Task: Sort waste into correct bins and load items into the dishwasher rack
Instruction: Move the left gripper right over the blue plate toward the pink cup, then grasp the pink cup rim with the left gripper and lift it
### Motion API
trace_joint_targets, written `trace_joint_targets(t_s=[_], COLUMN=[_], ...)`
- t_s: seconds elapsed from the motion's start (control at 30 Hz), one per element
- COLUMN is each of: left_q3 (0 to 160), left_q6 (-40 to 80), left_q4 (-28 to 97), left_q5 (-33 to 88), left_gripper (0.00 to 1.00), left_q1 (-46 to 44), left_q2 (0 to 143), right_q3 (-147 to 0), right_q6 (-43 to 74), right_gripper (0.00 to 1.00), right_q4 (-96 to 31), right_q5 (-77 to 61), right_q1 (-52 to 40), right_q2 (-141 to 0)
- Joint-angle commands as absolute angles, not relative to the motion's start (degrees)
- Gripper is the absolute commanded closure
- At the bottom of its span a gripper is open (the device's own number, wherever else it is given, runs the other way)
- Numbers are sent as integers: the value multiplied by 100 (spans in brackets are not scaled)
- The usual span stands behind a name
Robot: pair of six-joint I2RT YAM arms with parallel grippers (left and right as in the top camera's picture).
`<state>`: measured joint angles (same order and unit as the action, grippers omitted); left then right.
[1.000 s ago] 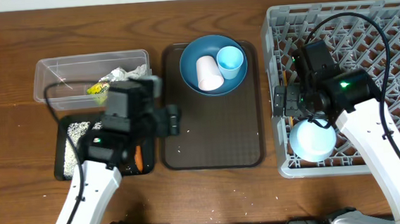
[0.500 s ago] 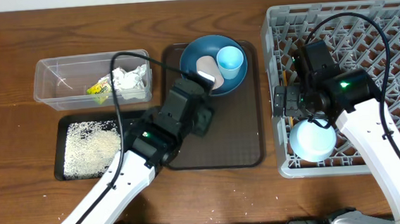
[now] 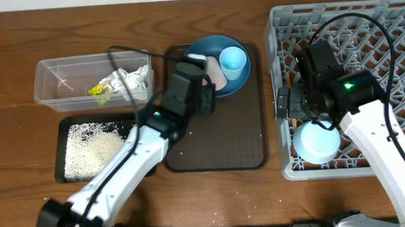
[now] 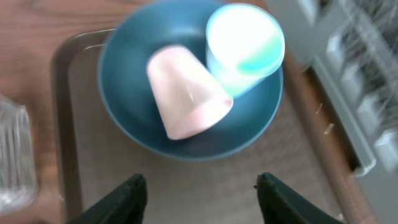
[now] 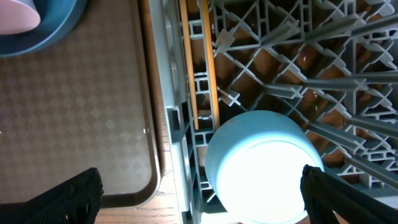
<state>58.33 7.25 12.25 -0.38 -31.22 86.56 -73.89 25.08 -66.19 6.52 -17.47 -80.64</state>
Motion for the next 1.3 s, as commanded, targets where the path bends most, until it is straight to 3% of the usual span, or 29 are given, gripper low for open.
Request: trace_joint_targets(t_s=[0.0,0.07,0.47,0.73,0.93,1.27], left_q3=[5863,5861,5861,5861,5861,5861], left_q6=[-937,-1168,-1859,-2029,-2095,-2095], left_q4=[1253,1302,1070,180,-294,-491], left_q5=[-749,-1245,-1083,-1597,-1562,-1420], left_gripper=[36,36,34,35,41,43], left_q1=[-3216,-3223,-3505,-3500,-3439,-3430], left_q2=[8759,8790,9564,9981,10020,10468], right_q3=[-7376,-7376,-7373,-7376,-7376,-7376], right_q6=[2523,2523,2521,2523,2523,2523], right_gripper=[1,1,1,1,1,1], right_q4=[-6624,-6624,-6624,-6624,-6624,-6624], right_q5=[729,729,729,729,729,729], right_q1=[-1721,-1721,-1721,-1721,-1721,-1721], right_q2=[-8101,-8101,-8101,-8101,-8101,-8101])
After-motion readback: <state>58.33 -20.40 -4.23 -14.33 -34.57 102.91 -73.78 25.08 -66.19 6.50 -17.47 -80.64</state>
